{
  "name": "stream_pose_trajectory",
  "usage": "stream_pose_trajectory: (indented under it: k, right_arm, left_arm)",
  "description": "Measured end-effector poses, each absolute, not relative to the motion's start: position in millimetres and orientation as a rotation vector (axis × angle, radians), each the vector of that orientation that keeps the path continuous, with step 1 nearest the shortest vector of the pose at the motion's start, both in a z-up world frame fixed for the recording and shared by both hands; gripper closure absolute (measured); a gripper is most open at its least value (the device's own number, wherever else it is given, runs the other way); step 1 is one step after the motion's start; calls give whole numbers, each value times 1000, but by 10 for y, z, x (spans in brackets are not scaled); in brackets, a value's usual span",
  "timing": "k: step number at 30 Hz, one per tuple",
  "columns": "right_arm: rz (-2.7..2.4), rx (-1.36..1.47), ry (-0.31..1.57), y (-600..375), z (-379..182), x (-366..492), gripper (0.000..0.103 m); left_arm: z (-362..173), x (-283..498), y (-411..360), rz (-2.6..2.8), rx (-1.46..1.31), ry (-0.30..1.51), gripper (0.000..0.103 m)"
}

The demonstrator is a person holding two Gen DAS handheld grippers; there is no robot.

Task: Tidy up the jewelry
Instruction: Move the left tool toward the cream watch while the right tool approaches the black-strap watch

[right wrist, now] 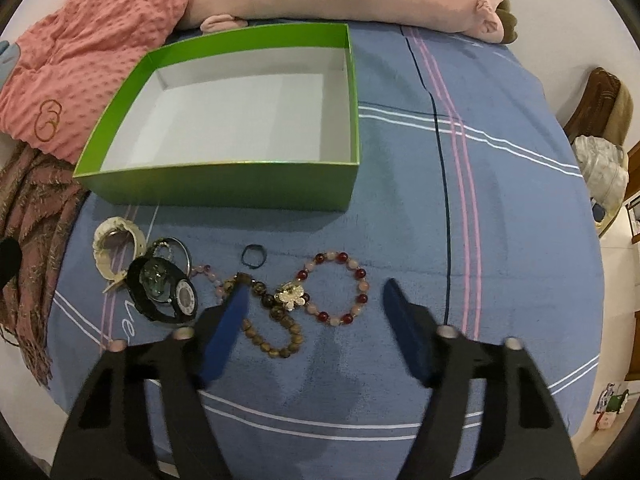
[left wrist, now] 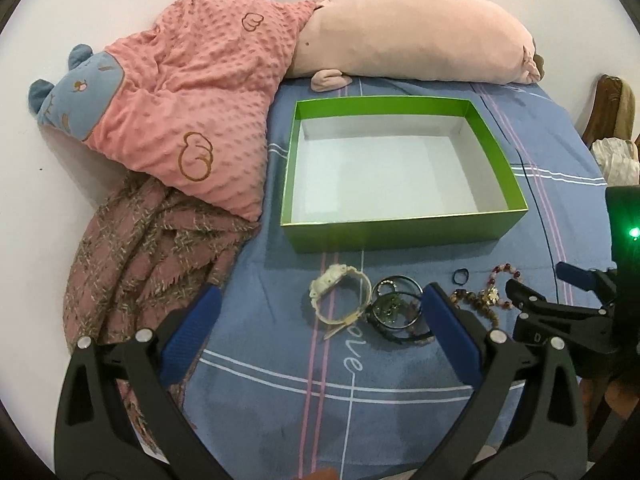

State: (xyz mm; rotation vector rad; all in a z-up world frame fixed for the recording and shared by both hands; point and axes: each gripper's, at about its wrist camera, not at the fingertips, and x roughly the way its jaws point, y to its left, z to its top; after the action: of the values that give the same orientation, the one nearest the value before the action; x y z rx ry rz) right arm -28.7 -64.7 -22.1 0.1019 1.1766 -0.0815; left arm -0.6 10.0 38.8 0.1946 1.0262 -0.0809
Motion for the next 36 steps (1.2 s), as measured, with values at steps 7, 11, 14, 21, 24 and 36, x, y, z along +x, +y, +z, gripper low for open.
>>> stream_pose_trajectory:
  k: [7,11,14,21,24,36]
  right_arm:
    - [-77,108,1193,-637,-290,-238,41]
    - [-76,112,1205,-641,-335,-218,41]
    - [-78,115,1211,-645,-365,-206,41]
    - [-87,112,1236,-670,-456,-176,41]
    - [-90,107,1248,-667,-486,-157,41]
    - [-65,81,1273,-594,-569,-40,29]
  left_arm:
    - [355,35,64,-102,202,1029,2]
    - [321,47,36,-116,204,1028,4]
    - [228,86,27,-123,201,1058,13]
    - [-55,195,20,-125,192,1153,29]
    - [-168,250,18,-132,182,1191,29]
    - [-546,475,128,-159,111,1320,14]
